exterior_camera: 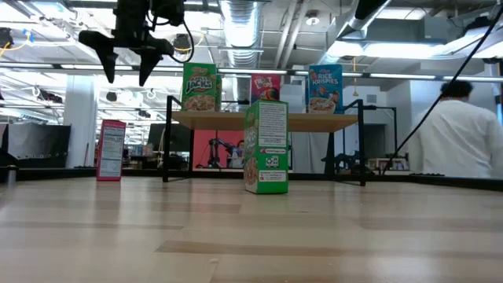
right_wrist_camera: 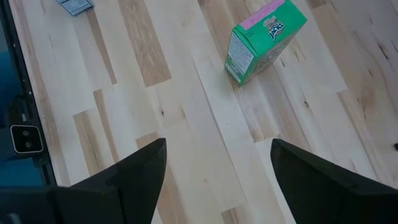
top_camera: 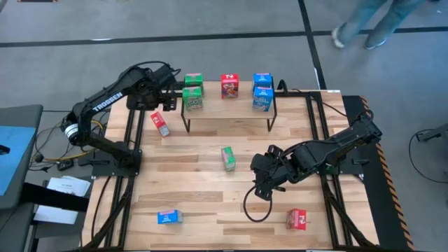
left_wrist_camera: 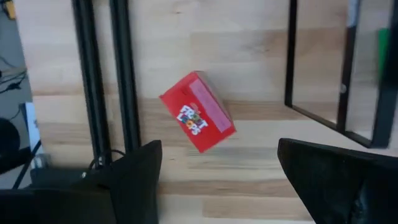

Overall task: Stack cereal on shelf
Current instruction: Adjust the green cereal boxes on the shelf

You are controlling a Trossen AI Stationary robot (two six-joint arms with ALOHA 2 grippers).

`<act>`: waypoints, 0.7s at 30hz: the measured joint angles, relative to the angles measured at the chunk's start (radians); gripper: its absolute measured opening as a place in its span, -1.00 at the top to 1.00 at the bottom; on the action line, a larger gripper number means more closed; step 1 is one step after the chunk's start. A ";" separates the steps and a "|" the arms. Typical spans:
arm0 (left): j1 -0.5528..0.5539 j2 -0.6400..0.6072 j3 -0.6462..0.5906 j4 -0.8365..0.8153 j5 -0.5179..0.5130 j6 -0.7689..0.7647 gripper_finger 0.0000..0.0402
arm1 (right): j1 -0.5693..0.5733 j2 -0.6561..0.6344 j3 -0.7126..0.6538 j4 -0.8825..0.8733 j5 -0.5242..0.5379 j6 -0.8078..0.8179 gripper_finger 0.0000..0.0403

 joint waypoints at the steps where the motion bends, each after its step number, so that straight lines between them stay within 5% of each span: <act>1: 0.004 0.000 0.000 -0.002 -0.001 -0.014 -0.52 | 0.000 0.000 0.000 0.000 0.000 0.000 -0.55; 14: 0.015 0.000 -0.003 -0.005 -0.008 -0.054 -0.35 | 0.030 0.001 0.000 -0.004 0.000 0.008 -0.55; 21: 0.024 -0.008 -0.167 0.080 0.018 -0.125 -0.35 | 0.058 0.001 0.000 -0.003 0.001 0.042 -0.55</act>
